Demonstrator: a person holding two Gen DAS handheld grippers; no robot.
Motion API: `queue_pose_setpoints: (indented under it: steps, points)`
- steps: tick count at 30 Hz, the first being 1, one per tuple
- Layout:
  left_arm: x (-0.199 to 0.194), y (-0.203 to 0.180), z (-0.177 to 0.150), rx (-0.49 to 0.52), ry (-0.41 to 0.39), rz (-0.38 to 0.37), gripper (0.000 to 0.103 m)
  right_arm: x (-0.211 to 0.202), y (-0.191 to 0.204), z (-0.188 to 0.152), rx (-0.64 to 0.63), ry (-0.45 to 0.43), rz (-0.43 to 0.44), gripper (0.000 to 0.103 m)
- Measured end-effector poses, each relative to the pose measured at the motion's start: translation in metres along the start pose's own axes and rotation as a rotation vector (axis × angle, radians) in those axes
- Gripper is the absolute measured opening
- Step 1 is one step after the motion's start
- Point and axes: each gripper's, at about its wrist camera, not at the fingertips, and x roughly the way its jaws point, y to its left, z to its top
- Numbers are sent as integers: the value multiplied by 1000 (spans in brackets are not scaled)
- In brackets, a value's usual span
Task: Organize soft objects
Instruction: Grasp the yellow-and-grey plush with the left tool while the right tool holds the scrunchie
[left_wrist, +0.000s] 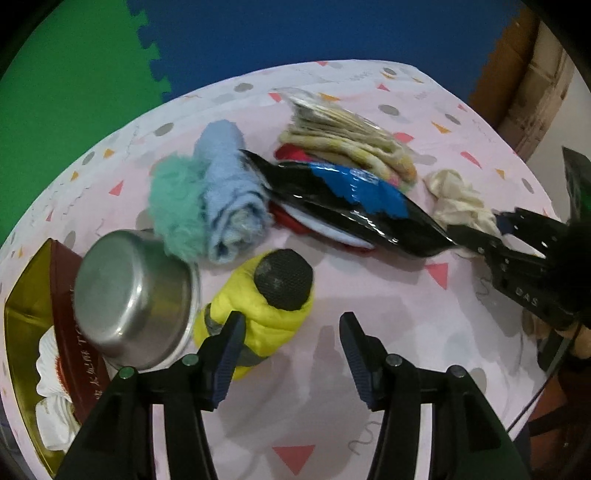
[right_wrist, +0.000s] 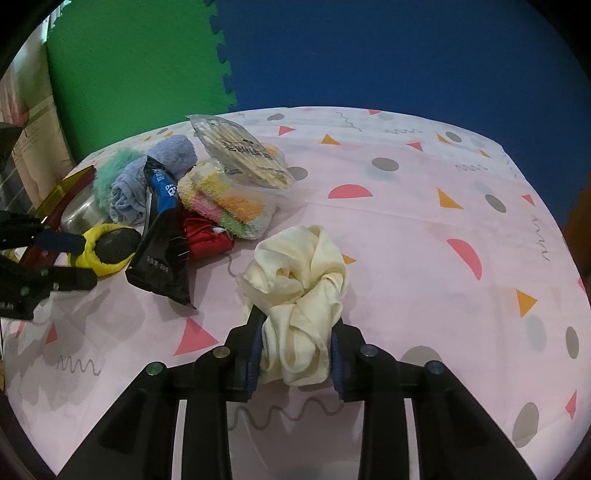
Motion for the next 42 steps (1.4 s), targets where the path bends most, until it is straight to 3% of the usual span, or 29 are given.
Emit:
queue_pose_setpoints:
  steps: [5, 12, 13, 14, 21, 35, 42]
  points:
    - [9, -2, 0, 33, 10, 56, 55, 0, 0, 0, -2, 0, 4, 31]
    - [16, 2, 1, 18, -12, 60, 56, 1, 0, 1, -3, 1, 6, 33]
    - [16, 3, 1, 10, -13, 61, 51, 1, 0, 1, -4, 1, 8, 35]
    - [15, 4, 2, 7, -13, 79, 39, 1, 1, 1, -8, 2, 11, 35]
    - [7, 17, 5, -56, -28, 70, 21, 1, 3, 1, -13, 2, 6, 36]
    - [-40, 8, -7, -77, -89, 29, 20, 1, 4, 0, -15, 2, 3, 36]
    - [-66, 20, -15, -103, -128, 50, 20, 2, 4, 1, -17, 3, 3, 36]
